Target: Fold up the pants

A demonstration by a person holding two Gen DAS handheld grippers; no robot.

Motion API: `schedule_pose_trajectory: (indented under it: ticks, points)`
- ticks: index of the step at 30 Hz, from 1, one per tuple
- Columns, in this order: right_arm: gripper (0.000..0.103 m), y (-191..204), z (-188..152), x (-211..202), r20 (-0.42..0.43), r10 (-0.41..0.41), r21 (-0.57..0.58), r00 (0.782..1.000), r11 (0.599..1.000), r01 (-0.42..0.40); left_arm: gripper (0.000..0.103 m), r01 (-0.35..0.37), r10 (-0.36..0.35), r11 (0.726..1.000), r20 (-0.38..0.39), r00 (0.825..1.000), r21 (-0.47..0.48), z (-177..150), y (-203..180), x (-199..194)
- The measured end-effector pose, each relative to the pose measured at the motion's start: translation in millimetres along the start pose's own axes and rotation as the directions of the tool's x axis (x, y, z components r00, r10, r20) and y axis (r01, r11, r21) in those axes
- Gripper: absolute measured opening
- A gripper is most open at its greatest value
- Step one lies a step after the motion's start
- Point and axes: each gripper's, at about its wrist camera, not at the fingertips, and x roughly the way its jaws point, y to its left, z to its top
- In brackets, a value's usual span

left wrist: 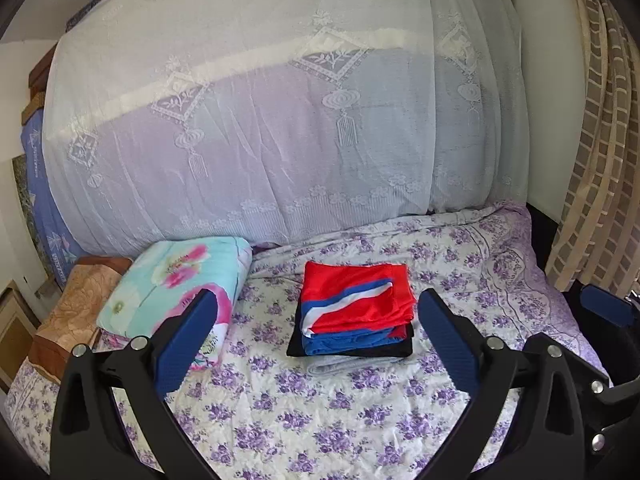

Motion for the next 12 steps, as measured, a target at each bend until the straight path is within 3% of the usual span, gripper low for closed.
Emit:
schedule_pose_trajectory:
  ticks: [12]
  points:
    - [0.099,2.6,3.6,-0.9,0.005,0.0,0.005,1.0,1.0,0.0,0.098,0.025,-0.027,0.999,-0.056,0.998,-0.042,1.0,5.0,7.0]
